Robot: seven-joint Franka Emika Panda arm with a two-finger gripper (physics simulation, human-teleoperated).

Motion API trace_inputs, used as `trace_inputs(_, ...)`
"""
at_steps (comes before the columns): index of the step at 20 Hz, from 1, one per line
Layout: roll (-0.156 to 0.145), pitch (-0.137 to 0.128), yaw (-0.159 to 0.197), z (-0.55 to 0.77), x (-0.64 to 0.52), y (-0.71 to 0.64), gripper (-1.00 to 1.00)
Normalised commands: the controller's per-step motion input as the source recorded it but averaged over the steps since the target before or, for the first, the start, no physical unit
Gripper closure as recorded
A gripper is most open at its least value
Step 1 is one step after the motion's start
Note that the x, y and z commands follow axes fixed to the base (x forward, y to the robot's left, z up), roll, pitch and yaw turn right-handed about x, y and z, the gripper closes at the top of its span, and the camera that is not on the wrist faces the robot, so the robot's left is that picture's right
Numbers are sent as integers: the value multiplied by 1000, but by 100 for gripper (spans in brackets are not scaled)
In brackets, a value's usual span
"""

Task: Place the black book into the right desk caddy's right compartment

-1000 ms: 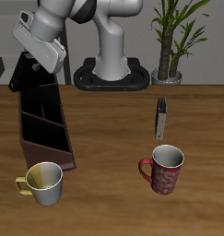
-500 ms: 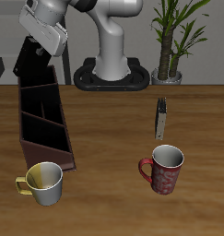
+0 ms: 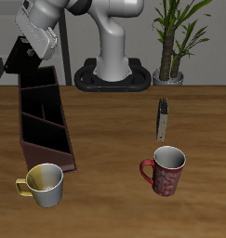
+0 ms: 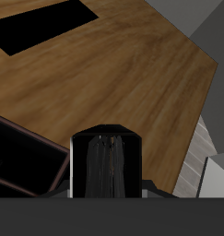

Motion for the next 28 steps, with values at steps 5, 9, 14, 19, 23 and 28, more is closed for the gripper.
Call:
trace_inputs(5, 14, 19, -39, -106, -210, 90, 100)
trace_inputs(9, 22, -12, -29, 24, -444, 100, 100)
trace_inputs(14, 66, -28, -23, 28, -394, 131, 100)
trace_inputs(19, 47, -32, -35, 19, -185, 124, 100)
trace_inputs(23, 46, 23, 28, -129, 74, 128, 100)
trace_inputs(28, 19, 39, 4, -172, 78, 97, 100)
